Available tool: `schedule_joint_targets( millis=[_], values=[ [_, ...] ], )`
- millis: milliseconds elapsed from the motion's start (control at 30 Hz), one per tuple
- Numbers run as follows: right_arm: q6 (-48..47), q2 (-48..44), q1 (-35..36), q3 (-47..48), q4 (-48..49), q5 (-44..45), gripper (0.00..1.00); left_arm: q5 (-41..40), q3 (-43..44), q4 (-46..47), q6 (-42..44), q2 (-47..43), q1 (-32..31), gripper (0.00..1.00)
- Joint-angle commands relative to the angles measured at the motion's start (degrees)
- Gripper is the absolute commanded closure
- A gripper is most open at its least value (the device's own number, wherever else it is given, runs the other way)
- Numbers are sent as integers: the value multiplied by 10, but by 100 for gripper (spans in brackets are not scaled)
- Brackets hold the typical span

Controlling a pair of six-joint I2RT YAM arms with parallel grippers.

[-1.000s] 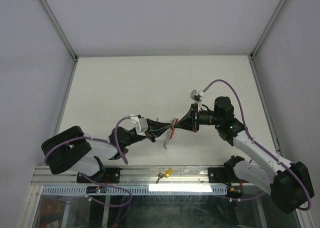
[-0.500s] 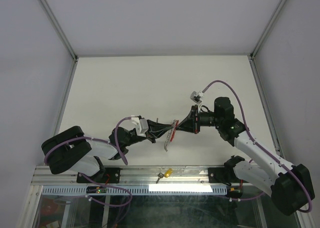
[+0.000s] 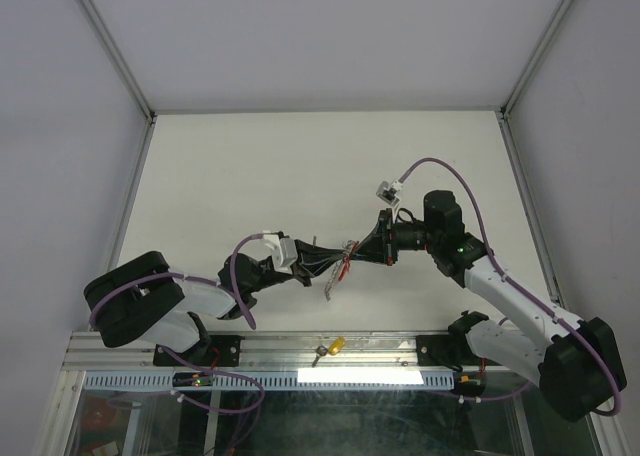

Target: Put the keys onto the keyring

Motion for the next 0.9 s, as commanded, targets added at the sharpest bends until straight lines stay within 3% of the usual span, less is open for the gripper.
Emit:
schedule_joint_targets(
  millis=[0, 500, 867],
  values=[
    [24, -2, -1, 19, 41, 7, 100, 17, 18, 159, -17, -1, 6, 100],
    [63, -15, -1, 8, 96, 23, 100, 21, 20, 160, -19, -1, 6, 100],
    [28, -19, -2, 40, -11, 14, 100, 19, 16, 159, -17, -1, 5, 100]
  ],
)
